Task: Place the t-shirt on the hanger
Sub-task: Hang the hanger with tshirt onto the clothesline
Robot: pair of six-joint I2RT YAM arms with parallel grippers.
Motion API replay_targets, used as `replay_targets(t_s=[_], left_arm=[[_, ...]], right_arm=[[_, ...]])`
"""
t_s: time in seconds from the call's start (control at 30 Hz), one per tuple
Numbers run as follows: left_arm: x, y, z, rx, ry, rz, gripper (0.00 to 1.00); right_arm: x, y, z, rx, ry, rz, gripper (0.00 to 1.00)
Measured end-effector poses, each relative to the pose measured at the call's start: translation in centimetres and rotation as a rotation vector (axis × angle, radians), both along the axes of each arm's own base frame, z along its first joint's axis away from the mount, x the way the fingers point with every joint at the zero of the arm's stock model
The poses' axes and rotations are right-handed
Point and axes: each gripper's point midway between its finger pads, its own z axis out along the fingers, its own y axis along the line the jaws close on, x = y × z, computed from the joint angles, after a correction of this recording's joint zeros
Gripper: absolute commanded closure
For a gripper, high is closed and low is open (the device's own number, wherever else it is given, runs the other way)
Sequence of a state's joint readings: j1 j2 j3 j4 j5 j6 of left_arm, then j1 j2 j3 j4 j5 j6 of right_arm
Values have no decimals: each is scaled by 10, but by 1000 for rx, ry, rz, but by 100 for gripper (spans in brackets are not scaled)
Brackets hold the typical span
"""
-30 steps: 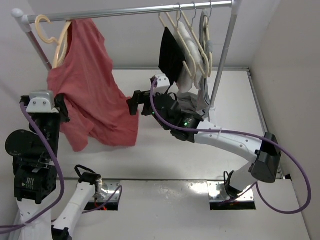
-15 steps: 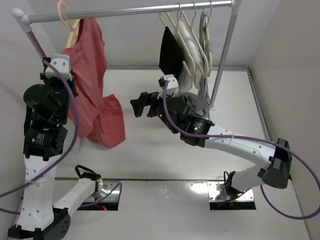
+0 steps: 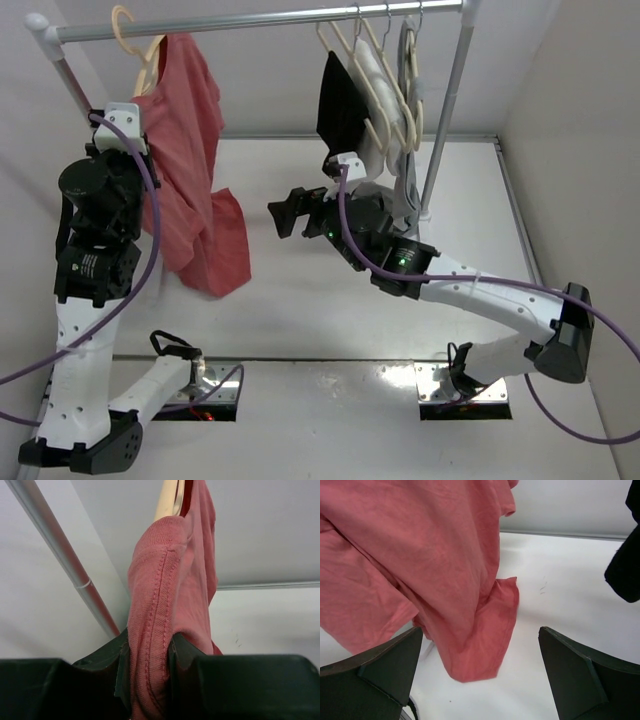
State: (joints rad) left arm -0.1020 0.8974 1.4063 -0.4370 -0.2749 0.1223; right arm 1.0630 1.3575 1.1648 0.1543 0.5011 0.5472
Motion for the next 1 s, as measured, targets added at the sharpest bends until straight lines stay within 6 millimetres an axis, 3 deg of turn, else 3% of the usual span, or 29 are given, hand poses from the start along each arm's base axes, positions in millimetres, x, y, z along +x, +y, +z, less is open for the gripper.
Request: replay_targets(t_s=[0.2, 0.27, 0.3, 0.33, 0.43, 0.53, 0.7, 0.8, 1.0], left_arm=[[-6, 3, -15, -36, 7, 12, 100], [-9, 3, -21, -52, 6, 12, 92], [-11, 2, -23, -60, 1, 10, 81], [-12, 2, -25, -67, -1, 7, 54], [-16, 1, -33, -94, 4, 5, 23], [-22, -1, -39, -107, 2, -8, 1], [-44, -6, -45, -119, -23, -48, 1], [-69, -7, -57, -99, -38, -71, 1], [-136, 0, -109, 54, -106, -86, 1]], right_arm=[[-3, -5, 5, 5, -7, -1, 1], [-5, -6, 0, -16, 2, 2, 1], [-6, -6, -5, -36, 13, 4, 1], [-7, -7, -10, -54, 25, 5, 1], [-10, -11, -28, -110, 72, 3, 1], [-13, -16, -43, -143, 110, -2, 1], [-25, -37, -85, -212, 204, -18, 1], [-31, -48, -103, -253, 253, -30, 1], [-47, -74, -144, -289, 347, -59, 1]])
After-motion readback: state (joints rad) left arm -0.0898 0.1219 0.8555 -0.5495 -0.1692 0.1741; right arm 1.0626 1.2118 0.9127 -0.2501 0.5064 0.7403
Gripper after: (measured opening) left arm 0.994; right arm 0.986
